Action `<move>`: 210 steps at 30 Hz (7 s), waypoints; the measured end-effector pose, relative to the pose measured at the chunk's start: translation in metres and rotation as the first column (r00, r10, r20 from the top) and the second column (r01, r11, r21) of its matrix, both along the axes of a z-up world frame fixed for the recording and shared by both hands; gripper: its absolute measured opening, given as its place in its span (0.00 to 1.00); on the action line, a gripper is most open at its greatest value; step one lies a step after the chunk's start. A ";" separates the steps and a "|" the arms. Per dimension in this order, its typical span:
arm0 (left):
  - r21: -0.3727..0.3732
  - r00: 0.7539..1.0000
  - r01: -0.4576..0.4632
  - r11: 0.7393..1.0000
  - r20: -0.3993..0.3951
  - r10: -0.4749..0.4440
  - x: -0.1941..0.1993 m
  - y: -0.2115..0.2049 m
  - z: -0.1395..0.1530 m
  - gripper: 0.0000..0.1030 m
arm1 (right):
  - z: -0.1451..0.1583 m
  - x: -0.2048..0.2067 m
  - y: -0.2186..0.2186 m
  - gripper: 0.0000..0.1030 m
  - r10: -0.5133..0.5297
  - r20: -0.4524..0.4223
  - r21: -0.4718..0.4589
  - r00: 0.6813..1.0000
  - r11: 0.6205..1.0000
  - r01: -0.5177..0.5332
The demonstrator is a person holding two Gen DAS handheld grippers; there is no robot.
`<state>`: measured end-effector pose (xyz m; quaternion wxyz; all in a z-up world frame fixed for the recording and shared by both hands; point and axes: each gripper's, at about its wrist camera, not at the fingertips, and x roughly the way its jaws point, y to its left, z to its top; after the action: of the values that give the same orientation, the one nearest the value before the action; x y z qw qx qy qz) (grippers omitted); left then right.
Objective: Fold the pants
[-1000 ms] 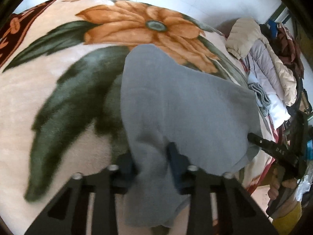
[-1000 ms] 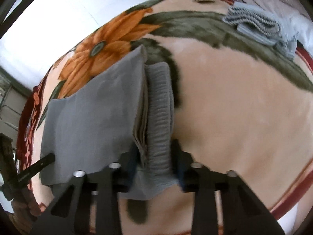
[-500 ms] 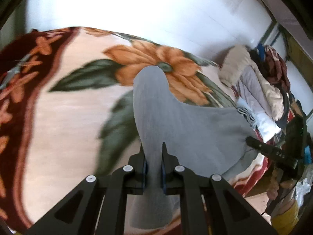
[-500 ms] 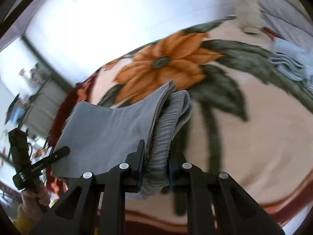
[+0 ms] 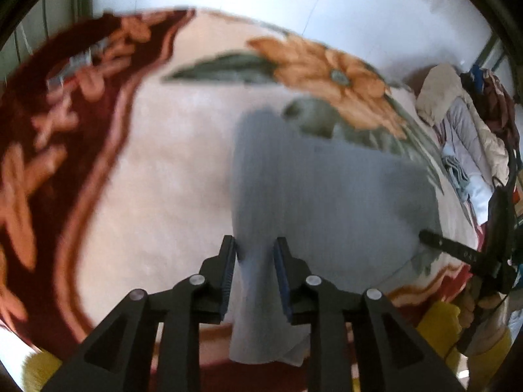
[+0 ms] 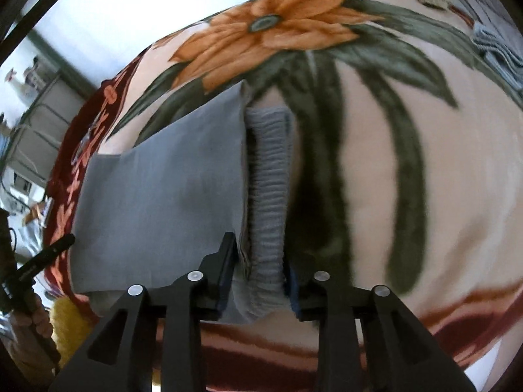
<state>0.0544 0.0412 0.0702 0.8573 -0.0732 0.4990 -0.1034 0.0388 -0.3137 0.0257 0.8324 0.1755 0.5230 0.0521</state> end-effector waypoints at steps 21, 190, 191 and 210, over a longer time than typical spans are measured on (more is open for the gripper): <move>-0.018 0.991 0.130 0.991 -0.040 -0.130 0.116 -0.037 -0.050 0.21 | -0.013 0.028 0.037 0.25 0.088 0.042 -0.098 0.995 0.992 -0.083; -0.135 0.994 0.108 0.985 0.044 -0.103 0.062 -0.038 -0.007 0.22 | -0.006 -0.020 0.186 0.30 0.316 0.081 -0.051 0.945 0.949 -0.313; -0.120 0.995 0.097 0.988 0.025 -0.095 0.068 -0.037 -0.016 0.18 | -0.009 -0.023 0.186 0.30 0.317 0.083 -0.049 0.945 0.948 -0.314; -0.032 0.996 0.027 0.999 -0.080 -0.029 -0.017 0.006 -0.037 0.56 | -0.008 -0.035 0.183 0.30 0.319 0.065 0.008 0.946 0.947 -0.320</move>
<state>0.0374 0.0468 0.0335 0.8337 -0.0835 0.5326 -0.1200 0.0040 -0.1309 0.0178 0.8273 0.0944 0.5177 0.1966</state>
